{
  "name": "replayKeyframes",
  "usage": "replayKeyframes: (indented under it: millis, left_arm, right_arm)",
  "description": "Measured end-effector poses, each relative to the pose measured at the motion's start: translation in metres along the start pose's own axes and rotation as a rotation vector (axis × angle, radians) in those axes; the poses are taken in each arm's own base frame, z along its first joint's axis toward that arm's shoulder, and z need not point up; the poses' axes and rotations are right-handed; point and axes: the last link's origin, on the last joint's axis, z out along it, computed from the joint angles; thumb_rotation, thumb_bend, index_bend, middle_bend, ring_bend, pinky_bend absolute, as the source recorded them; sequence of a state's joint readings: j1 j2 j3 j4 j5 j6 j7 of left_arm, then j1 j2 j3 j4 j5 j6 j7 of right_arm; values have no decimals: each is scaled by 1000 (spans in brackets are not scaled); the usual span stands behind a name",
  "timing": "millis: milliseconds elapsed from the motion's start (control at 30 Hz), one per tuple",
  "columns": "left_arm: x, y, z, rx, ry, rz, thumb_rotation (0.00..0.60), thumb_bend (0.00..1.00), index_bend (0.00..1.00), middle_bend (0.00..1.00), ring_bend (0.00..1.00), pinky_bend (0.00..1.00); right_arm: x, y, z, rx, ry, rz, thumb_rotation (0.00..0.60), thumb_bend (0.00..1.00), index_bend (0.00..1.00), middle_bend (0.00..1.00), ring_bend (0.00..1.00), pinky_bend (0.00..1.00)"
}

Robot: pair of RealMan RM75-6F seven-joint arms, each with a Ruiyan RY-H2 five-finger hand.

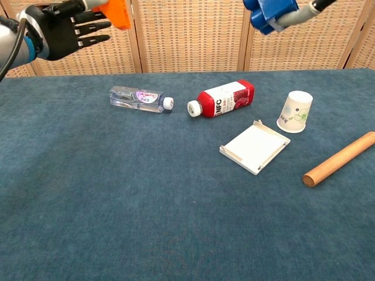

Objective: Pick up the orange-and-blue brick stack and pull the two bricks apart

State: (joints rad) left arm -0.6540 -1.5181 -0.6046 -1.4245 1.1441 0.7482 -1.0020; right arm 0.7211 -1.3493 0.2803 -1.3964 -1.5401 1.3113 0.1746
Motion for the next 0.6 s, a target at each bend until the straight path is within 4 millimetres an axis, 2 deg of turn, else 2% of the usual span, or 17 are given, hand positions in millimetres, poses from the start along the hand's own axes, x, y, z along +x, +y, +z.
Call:
replayKeyframes:
  millis: [67, 133, 200, 233, 300, 333, 400, 467, 533, 600]
  left_arm:
    - [17, -2, -4, 2, 18, 156, 600, 495, 575, 569, 74, 0]
    - [32, -4, -7, 10, 36, 293, 600, 495, 575, 561, 74, 0]
    - [49, -7, -12, 24, 57, 454, 600, 496, 575, 554, 74, 0]
    - [57, -9, -14, 31, 66, 521, 600, 496, 575, 550, 74, 0]
    - [74, -12, -19, 52, 85, 670, 600, 493, 567, 525, 74, 0]
    - [81, -14, -21, 61, 94, 728, 600, 468, 538, 483, 70, 0]
    - [95, -19, -26, 85, 112, 844, 600, 356, 441, 367, 42, 0]
    - [104, -25, -31, 112, 114, 924, 600, 177, 232, 163, 3, 0]
    - [106, -29, -33, 129, 104, 965, 600, 103, 77, 47, 0, 0]
    - [107, -33, -34, 144, 93, 998, 600, 58, 9, 5, 0, 0]
  right_arm:
    - [-7, 8, -5, -20, -28, -30, 600, 291, 640, 606, 232, 3]
    - [-13, 16, -10, -39, -57, -56, 600, 292, 613, 554, 232, 3]
    - [-22, 24, -16, -61, -95, -83, 600, 271, 522, 450, 229, 3]
    - [-25, 27, -18, -70, -112, -92, 600, 244, 489, 417, 223, 3]
    - [-31, 32, -23, -87, -148, -108, 600, 89, 380, 312, 172, 3]
    - [-34, 34, -25, -94, -164, -111, 600, 46, 330, 266, 142, 2]
    - [-40, 38, -28, -109, -200, -119, 600, 0, 190, 139, 54, 0]
    - [-45, 41, -32, -121, -234, -122, 600, 0, 90, 47, 4, 0]
    - [-49, 43, -34, -131, -264, -124, 600, 0, 49, 12, 0, 0]
    - [-51, 44, -36, -142, -286, -123, 600, 0, 36, 1, 0, 0]
